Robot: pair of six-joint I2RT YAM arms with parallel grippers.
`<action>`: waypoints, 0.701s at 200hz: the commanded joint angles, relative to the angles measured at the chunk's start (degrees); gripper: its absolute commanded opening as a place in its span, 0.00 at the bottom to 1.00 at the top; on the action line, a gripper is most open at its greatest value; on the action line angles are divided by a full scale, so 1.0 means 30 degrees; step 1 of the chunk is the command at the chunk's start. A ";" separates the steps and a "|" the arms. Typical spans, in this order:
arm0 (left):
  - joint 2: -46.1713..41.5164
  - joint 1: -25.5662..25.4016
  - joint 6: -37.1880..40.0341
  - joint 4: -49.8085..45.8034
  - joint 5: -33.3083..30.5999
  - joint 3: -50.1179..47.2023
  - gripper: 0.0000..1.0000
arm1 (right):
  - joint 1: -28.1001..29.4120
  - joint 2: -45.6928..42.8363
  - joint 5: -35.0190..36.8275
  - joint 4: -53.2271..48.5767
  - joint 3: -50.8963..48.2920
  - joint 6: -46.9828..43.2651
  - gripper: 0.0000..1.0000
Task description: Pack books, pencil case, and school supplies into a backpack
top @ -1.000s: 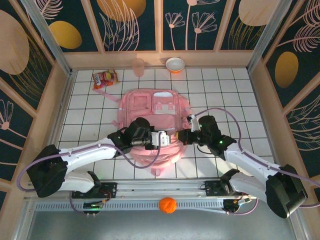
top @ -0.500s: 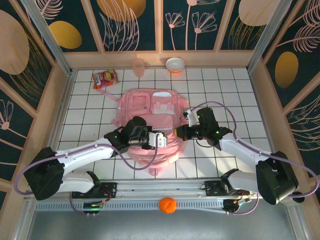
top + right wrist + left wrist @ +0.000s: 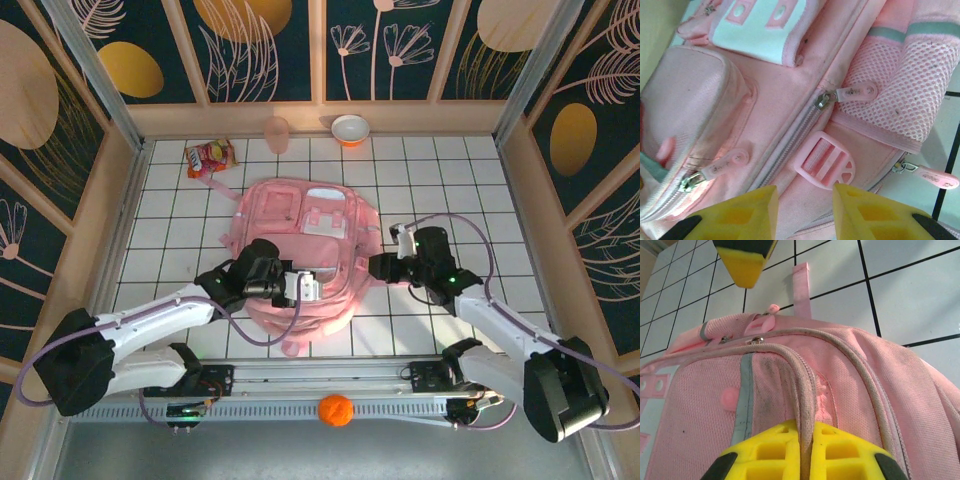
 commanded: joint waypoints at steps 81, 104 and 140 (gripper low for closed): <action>-0.4116 0.0705 -1.5138 0.0148 -0.8386 0.0634 0.99 | 0.0308 -0.0137 0.2292 -0.0769 0.2071 0.2913 0.50; -0.3738 0.2170 -1.8764 -0.2174 -0.9622 0.1551 0.99 | 0.0603 0.1027 0.2730 -0.0871 0.2804 0.3670 0.62; -0.2890 0.4691 -2.4079 -0.5713 -0.9816 0.1944 0.99 | 0.2650 0.2269 0.4421 -0.1723 0.3767 0.5153 0.99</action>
